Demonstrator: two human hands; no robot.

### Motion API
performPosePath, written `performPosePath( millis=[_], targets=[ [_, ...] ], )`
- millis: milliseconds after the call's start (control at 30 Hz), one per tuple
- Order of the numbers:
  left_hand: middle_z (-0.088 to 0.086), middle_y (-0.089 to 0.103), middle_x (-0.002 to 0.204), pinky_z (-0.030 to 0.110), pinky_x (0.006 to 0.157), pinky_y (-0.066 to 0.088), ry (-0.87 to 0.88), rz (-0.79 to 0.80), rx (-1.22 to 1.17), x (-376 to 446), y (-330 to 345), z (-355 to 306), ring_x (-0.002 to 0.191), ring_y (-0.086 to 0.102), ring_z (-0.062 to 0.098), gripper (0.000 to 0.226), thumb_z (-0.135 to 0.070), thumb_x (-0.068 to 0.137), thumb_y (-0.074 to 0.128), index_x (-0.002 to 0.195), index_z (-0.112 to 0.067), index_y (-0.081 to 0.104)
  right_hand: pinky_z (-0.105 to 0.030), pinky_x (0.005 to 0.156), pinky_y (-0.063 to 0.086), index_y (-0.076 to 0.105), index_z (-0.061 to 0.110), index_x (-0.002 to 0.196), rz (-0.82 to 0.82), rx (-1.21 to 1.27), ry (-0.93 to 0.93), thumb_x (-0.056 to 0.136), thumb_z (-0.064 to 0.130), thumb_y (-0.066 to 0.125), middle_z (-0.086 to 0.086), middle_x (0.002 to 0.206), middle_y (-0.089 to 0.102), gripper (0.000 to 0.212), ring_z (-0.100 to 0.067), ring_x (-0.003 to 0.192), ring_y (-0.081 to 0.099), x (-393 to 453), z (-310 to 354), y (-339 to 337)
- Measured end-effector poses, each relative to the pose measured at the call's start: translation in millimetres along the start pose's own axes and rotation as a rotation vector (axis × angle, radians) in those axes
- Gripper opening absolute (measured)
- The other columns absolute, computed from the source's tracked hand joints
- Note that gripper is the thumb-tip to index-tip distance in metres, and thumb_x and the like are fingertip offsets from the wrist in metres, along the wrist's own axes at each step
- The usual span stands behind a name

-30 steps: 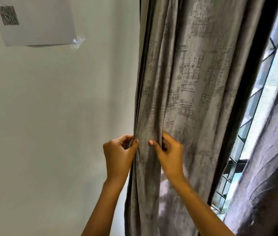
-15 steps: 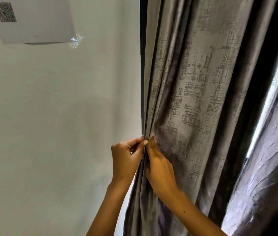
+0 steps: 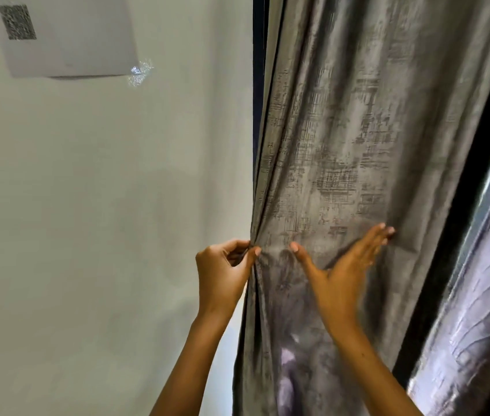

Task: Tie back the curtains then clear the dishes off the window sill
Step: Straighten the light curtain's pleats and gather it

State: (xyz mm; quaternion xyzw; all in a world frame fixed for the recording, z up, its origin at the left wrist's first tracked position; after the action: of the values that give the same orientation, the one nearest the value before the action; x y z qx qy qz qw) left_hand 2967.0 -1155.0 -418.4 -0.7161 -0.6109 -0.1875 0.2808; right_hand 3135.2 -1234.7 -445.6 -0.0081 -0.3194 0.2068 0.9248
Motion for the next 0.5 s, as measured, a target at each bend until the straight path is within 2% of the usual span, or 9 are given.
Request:
performPosePath(
  millis=[67, 167, 233, 300, 367, 400, 433, 467, 500],
  targets=[
    [-0.005, 0.072, 0.072, 0.030, 0.069, 0.060, -0.007, 0.006, -0.005, 1, 3, 1, 0.063, 0.068, 0.002, 0.013, -0.016, 0.076, 0.078, 0.089, -0.014, 0.075, -0.045, 0.118, 0.016, -0.012, 0.032, 0.150, 0.144, 0.260, 0.067, 0.065, 0.053, 0.076, 0.005, 0.160, -0.002, 0.124, -0.013, 0.146, 0.005, 5, 0, 6],
    [-0.001, 0.073, 0.073, 0.031, 0.069, 0.060, -0.010, 0.012, -0.010, 2, 7, 3, 0.063, 0.068, 0.003, 0.017, -0.016, 0.075, 0.078, 0.091, -0.011, 0.075, -0.035, 0.108, 0.040, 0.017, 0.029, 0.151, 0.319, 0.387, 0.077, 0.073, 0.032, 0.077, 0.006, 0.148, 0.039, 0.098, -0.007, 0.132, 0.042, 5, 5, 18],
    [-0.002, 0.073, 0.076, 0.029, 0.070, 0.060, 0.004, 0.014, -0.008, 1, 10, 3, 0.066, 0.069, 0.003, 0.019, -0.016, 0.076, 0.078, 0.093, -0.009, 0.075, -0.028, 0.097, 0.050, 0.042, 0.027, 0.139, 0.329, 0.390, -0.017, 0.084, 0.013, 0.069, 0.015, 0.123, 0.062, 0.063, -0.002, 0.112, 0.059, 3, 8, 22],
    [-0.004, 0.073, 0.077, 0.026, 0.071, 0.059, 0.028, -0.003, 0.002, -1, 11, 1, 0.068, 0.069, 0.000, 0.019, -0.017, 0.076, 0.078, 0.094, -0.009, 0.075, -0.029, 0.093, 0.052, 0.053, 0.027, 0.131, 0.263, 0.258, -0.147, 0.091, 0.003, 0.058, 0.017, 0.114, 0.066, 0.047, -0.002, 0.105, 0.064, -1, 8, 23],
    [-0.008, 0.072, 0.077, 0.022, 0.071, 0.058, 0.055, -0.020, 0.009, -4, 12, -1, 0.070, 0.068, -0.004, 0.017, -0.016, 0.077, 0.077, 0.093, -0.011, 0.076, -0.027, 0.093, 0.052, 0.052, 0.018, 0.136, 0.185, 0.060, -0.250, 0.089, -0.004, 0.056, 0.007, 0.120, 0.065, 0.052, -0.005, 0.100, 0.065, -10, 8, 25],
    [-0.009, 0.072, 0.078, 0.020, 0.071, 0.058, 0.064, -0.026, 0.007, -5, 13, -1, 0.071, 0.068, -0.005, 0.017, -0.015, 0.078, 0.077, 0.094, -0.011, 0.076, -0.019, 0.093, 0.049, 0.048, 0.015, 0.138, 0.158, -0.017, -0.294, 0.085, -0.009, 0.056, 0.004, 0.118, 0.065, 0.059, -0.005, 0.095, 0.065, -15, 7, 25],
    [-0.010, 0.072, 0.079, 0.018, 0.071, 0.057, 0.069, -0.029, 0.002, -7, 13, -2, 0.072, 0.068, -0.006, 0.018, -0.014, 0.078, 0.077, 0.095, -0.010, 0.075, -0.009, 0.091, 0.044, 0.044, 0.015, 0.140, 0.165, -0.056, -0.331, 0.083, -0.011, 0.057, 0.002, 0.113, 0.067, 0.065, -0.007, 0.091, 0.064, -21, 8, 26],
    [-0.011, 0.071, 0.080, 0.015, 0.071, 0.056, 0.073, -0.029, -0.005, -8, 14, -3, 0.073, 0.068, -0.006, 0.019, -0.014, 0.078, 0.076, 0.096, -0.010, 0.075, -0.005, 0.088, 0.042, 0.040, 0.018, 0.143, 0.204, -0.072, -0.350, 0.083, -0.010, 0.057, 0.001, 0.110, 0.068, 0.068, -0.008, 0.088, 0.064, -26, 9, 27],
    [-0.011, 0.071, 0.081, 0.014, 0.072, 0.055, 0.081, -0.027, -0.009, -10, 16, -4, 0.074, 0.068, -0.005, 0.020, -0.013, 0.078, 0.076, 0.098, -0.011, 0.074, -0.007, 0.087, 0.045, 0.034, 0.024, 0.145, 0.249, -0.080, -0.360, 0.086, -0.006, 0.056, 0.002, 0.110, 0.068, 0.071, -0.009, 0.087, 0.064, -29, 10, 28]
  ],
)
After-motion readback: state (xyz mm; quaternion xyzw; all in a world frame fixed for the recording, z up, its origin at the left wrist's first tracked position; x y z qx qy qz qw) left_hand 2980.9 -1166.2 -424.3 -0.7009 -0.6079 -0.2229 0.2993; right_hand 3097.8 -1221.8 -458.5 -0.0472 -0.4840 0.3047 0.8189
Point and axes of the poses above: each hand's wrist, its own x-axis towards the middle knuckle, its own y-axis out of the palm, z = x × y, the point moved 4 cm from there along x, towards the middle knuckle
